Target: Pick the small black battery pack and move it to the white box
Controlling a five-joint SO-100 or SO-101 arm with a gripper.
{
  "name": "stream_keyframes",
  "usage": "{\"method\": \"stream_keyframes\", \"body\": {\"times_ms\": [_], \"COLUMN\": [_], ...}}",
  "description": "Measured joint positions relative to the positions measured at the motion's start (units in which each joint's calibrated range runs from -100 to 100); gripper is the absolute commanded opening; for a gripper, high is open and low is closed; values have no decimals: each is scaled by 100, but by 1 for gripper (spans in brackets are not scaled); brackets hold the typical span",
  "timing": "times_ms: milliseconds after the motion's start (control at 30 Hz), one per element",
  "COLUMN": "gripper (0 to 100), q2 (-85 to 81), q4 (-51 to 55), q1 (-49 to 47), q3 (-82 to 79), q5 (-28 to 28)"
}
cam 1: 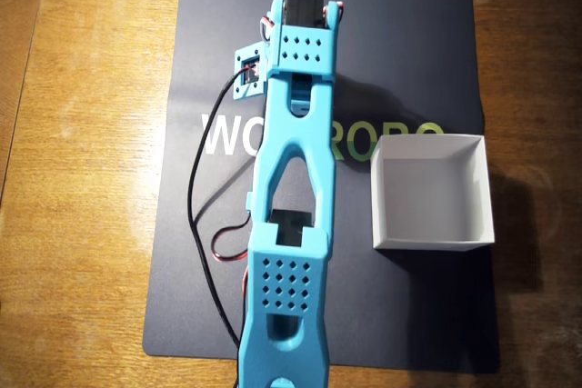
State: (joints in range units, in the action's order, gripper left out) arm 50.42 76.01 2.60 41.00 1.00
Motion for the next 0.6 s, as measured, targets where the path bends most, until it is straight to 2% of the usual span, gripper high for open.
{"method": "stream_keyframes", "body": {"times_ms": [600], "gripper": [10], "q2": [0], "q4": [0], "q1": [0], "q3": [0], "q5": [0]}}
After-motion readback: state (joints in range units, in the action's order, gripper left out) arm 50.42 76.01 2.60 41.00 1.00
